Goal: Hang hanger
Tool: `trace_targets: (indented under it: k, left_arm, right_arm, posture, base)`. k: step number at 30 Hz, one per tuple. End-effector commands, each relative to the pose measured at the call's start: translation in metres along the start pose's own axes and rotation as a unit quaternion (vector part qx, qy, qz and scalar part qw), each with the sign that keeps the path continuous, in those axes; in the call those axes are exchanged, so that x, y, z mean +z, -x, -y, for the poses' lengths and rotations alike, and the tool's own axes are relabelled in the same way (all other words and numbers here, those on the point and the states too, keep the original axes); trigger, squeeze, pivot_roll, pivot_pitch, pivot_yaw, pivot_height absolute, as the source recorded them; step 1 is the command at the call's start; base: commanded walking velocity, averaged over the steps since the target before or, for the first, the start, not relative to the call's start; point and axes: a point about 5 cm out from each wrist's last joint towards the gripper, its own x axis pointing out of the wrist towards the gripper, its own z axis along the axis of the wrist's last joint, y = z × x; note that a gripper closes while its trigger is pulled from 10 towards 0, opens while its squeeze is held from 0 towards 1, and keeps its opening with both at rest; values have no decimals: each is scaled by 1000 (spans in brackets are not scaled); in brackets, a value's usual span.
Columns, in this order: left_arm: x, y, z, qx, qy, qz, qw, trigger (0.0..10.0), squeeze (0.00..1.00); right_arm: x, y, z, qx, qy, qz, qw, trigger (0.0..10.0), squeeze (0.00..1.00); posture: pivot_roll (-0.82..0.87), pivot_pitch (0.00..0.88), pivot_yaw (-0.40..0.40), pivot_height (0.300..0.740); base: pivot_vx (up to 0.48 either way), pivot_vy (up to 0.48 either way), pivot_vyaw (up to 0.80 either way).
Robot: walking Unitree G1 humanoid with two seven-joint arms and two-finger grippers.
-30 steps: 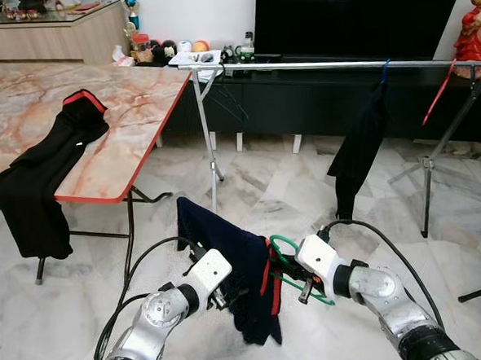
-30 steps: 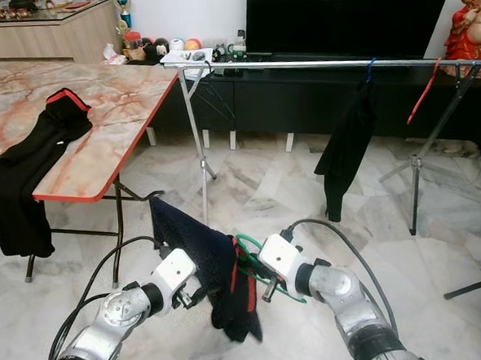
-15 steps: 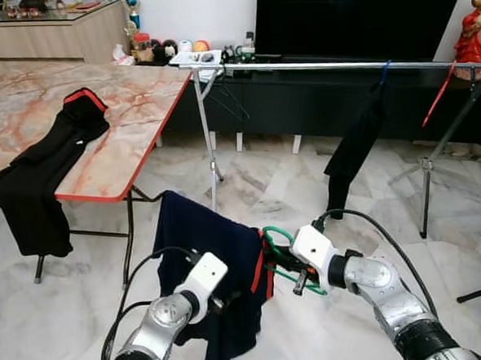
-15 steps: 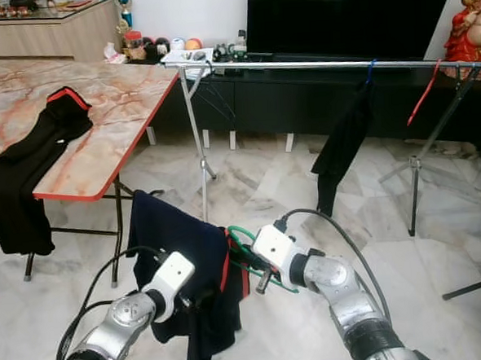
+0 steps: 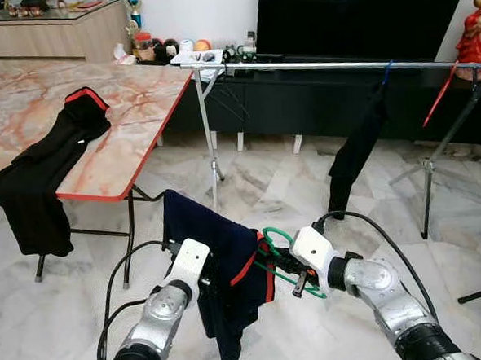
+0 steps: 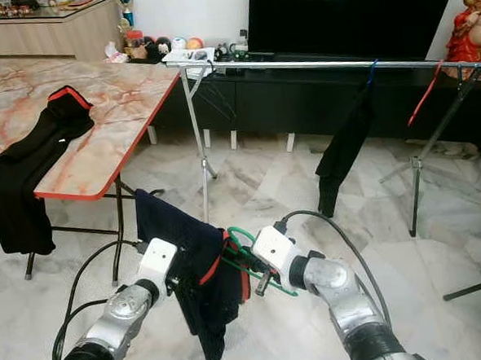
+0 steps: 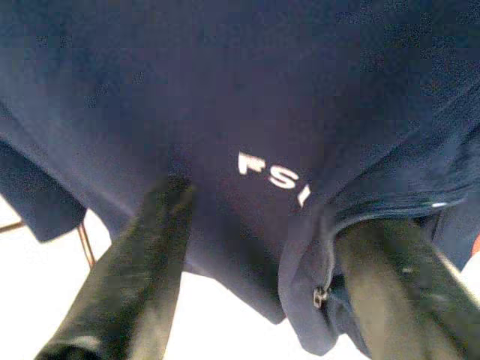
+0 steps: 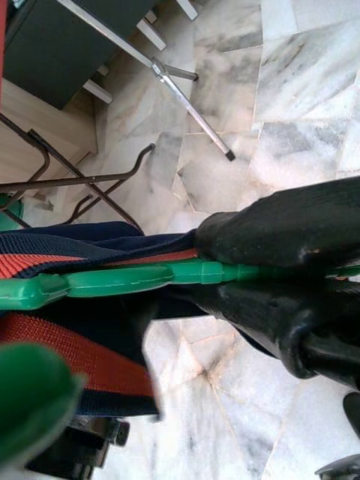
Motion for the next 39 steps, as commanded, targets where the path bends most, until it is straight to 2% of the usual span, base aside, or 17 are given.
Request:
trace_targets:
  k: [1, 4, 5, 7, 8, 10, 11, 12, 33, 39]
  left_arm:
    - [5, -2, -2, 8, 11, 13, 1000, 1804, 0]
    - [6, -2, -1, 5, 18, 21, 1000, 2392, 0]
    - [7, -2, 0, 0, 22, 25, 999, 3137, 0]
    - [7, -2, 2, -5, 28, 29, 999, 3137, 0]
    - [7, -2, 3, -7, 23, 28, 999, 3725, 0]
    - [7, -2, 4, -8, 21, 27, 999, 3804, 0]
    - [7, -2, 4, -6, 20, 25, 999, 3255, 0]
    - [6, -2, 4, -4, 20, 22, 1000, 0, 0]
    - [7, -2, -5, 23, 25, 28, 999, 0, 0]
    - [8, -1, -8, 34, 29, 33, 998, 0, 0]
  right_arm:
    - [8, 0, 1, -2, 6, 20, 1000, 0, 0]
    - [7, 0, 0, -1, 4, 18, 1000, 0, 0]
    - [7, 0, 0, 0, 3, 19, 1000, 0, 0]
    - [6, 0, -1, 0, 2, 19, 1000, 0, 0]
    - [6, -1, -2, 2, 1, 19, 1000, 0, 0]
    - [6, -1, -2, 4, 1, 19, 1000, 0, 0]
    - [6, -1, -3, 4, 0, 19, 1000, 0, 0]
    - [6, -1, -3, 5, 0, 20, 1000, 0, 0]
    - [-3, 0, -8, 8, -6, 2, 1000, 0, 0]
    - [-15, 3, -11, 9, -1, -26, 1000, 0, 0]
  posture:
    - [91, 9, -31, 740]
    - [91, 9, -31, 740]
    - [91, 9, -31, 740]
    - [91, 9, -31, 740]
    - [92, 12, -32, 740]
    - [92, 12, -32, 740]
    - [92, 12, -32, 740]
    - [92, 12, -32, 740]
    - [93, 14, -32, 740]
    - [93, 15, -32, 740]
  base:
    - [0, 0, 0]
    - [0, 0, 0]
    - [0, 0, 0]
    - [0, 0, 0]
    - [0, 0, 0]
    - [0, 0, 0]
    - [0, 0, 0]
    - [0, 0, 0]
    - [0, 0, 0]
    - [0, 0, 0]
